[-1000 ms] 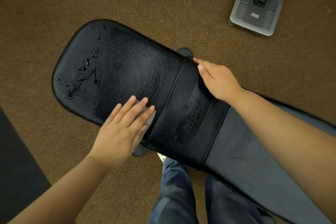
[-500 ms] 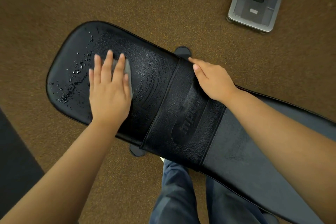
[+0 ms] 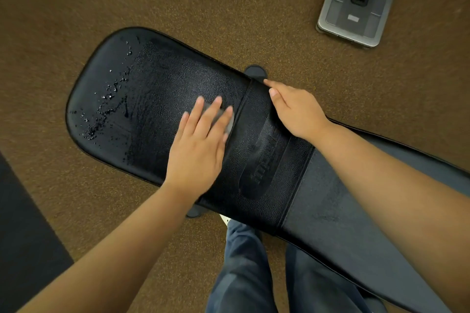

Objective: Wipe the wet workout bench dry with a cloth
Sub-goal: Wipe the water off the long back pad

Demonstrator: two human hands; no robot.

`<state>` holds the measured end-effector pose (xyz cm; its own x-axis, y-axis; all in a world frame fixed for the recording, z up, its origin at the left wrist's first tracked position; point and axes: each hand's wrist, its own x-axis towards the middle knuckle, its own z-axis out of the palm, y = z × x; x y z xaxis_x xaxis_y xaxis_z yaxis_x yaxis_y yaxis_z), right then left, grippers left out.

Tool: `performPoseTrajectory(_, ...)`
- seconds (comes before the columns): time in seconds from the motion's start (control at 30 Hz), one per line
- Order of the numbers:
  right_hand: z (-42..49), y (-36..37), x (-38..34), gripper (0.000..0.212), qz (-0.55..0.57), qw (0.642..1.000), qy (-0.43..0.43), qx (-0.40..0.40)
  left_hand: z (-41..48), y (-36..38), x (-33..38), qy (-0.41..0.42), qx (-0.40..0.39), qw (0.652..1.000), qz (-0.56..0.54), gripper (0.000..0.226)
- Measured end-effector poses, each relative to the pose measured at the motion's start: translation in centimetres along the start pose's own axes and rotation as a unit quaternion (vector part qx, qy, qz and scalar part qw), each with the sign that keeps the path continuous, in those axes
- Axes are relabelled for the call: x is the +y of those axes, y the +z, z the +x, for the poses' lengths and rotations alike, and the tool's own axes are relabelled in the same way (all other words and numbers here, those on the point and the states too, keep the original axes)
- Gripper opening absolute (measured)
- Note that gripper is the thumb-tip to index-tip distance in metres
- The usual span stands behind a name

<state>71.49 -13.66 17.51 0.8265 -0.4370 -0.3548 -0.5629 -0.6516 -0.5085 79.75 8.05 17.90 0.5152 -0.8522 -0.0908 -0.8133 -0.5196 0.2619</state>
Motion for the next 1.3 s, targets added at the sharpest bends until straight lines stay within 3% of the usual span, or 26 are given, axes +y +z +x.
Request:
performPoseTrajectory(0.3, 0.0, 0.0, 0.1, 0.043, 0.002, 1.0, -0.006, 0.001, -6.7, -1.2, -3.6, -0.029, -0.046, 0.998, 0.039, 0.049)
performPoseTrajectory(0.57, 0.2, 0.0, 0.4, 0.043, 0.007, 1.0, -0.006, -0.006, -5.5, -2.8, -6.7, -0.16, 0.003, 0.987, 0.02, 0.05)
performPoseTrajectory(0.83, 0.1, -0.1, 0.3, 0.044, 0.011, 1.0, -0.009, -0.011, 4.3, -3.4, -7.3, -0.263, 0.105, 0.959, -0.012, 0.048)
performPoseTrajectory(1.03, 0.0, 0.1, 0.2, 0.045, 0.005, 1.0, -0.003, -0.014, 9.3, -2.7, -5.6, -0.219, 0.104, 0.97, -0.006, 0.05)
performPoseTrajectory(1.2, 0.0, 0.4, 0.2, 0.045, 0.018, 0.999, 0.02, -0.019, 8.3, -1.9, -4.2, -0.082, 0.063, 0.995, -0.008, 0.048)
performPoseTrajectory(1.3, 0.0, 0.4, 0.2, 0.046, 0.016, 0.999, 0.029, -0.023, 6.5, -1.2, -3.0, -0.041, 0.043, 0.998, -0.006, 0.048)
